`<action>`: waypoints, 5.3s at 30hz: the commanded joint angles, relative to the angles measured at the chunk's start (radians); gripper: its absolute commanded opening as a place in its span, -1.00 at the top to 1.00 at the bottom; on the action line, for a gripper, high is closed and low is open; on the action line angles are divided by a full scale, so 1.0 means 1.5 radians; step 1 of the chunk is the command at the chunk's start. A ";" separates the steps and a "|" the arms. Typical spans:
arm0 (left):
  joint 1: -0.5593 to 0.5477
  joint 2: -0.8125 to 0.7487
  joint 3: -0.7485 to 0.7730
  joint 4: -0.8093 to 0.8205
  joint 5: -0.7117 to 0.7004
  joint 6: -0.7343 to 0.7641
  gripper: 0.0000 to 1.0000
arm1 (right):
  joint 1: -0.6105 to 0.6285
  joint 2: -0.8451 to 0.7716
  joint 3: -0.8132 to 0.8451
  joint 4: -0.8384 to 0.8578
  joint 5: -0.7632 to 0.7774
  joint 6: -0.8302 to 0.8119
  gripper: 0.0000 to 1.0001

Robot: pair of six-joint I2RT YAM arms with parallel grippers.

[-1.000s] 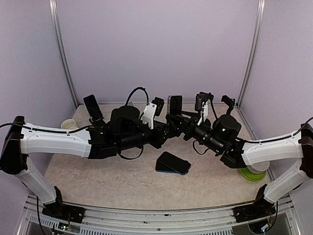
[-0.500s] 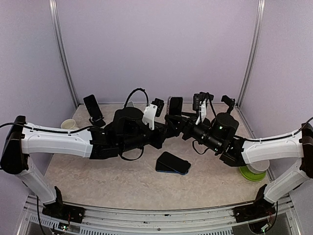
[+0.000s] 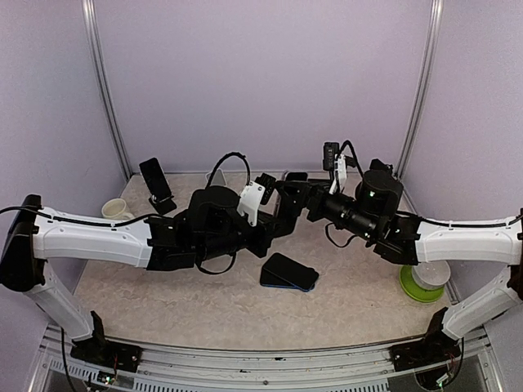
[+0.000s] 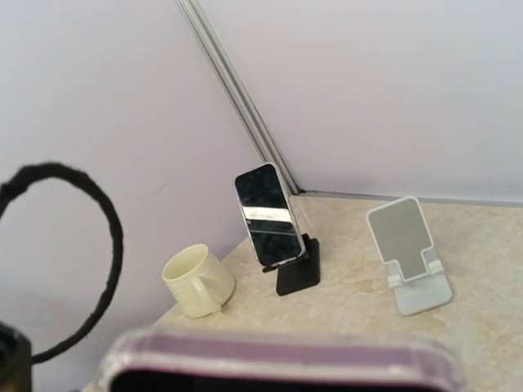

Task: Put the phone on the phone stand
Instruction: Pass from the right arm to the left

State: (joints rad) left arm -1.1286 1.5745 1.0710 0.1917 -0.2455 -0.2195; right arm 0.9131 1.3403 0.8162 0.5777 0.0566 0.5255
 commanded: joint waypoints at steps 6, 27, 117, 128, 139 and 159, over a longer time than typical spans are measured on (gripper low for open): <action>-0.006 -0.022 -0.005 0.009 -0.019 0.019 1.00 | -0.009 -0.012 0.066 -0.080 -0.041 0.005 -0.73; -0.006 -0.096 -0.053 -0.010 -0.104 -0.015 -0.97 | -0.026 0.045 0.156 -0.143 -0.078 -0.081 -0.09; 0.481 0.091 -0.050 0.177 0.371 0.118 -0.32 | -0.110 0.754 0.898 -0.070 -0.171 -0.225 0.05; 0.500 0.149 -0.002 0.185 0.402 0.148 0.02 | -0.118 0.702 0.854 -0.097 -0.237 -0.198 0.07; 0.504 0.173 0.045 0.155 0.423 0.164 0.41 | -0.118 0.688 0.832 -0.096 -0.267 -0.191 0.09; 0.533 0.171 0.034 0.214 0.455 0.096 1.00 | -0.120 0.661 0.801 -0.097 -0.329 -0.195 -0.76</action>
State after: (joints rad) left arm -0.3832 1.8381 1.1309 0.4118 0.4419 -0.0029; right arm 0.7353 2.4367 2.0491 0.3866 -0.3202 0.2337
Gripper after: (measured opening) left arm 0.067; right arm 0.789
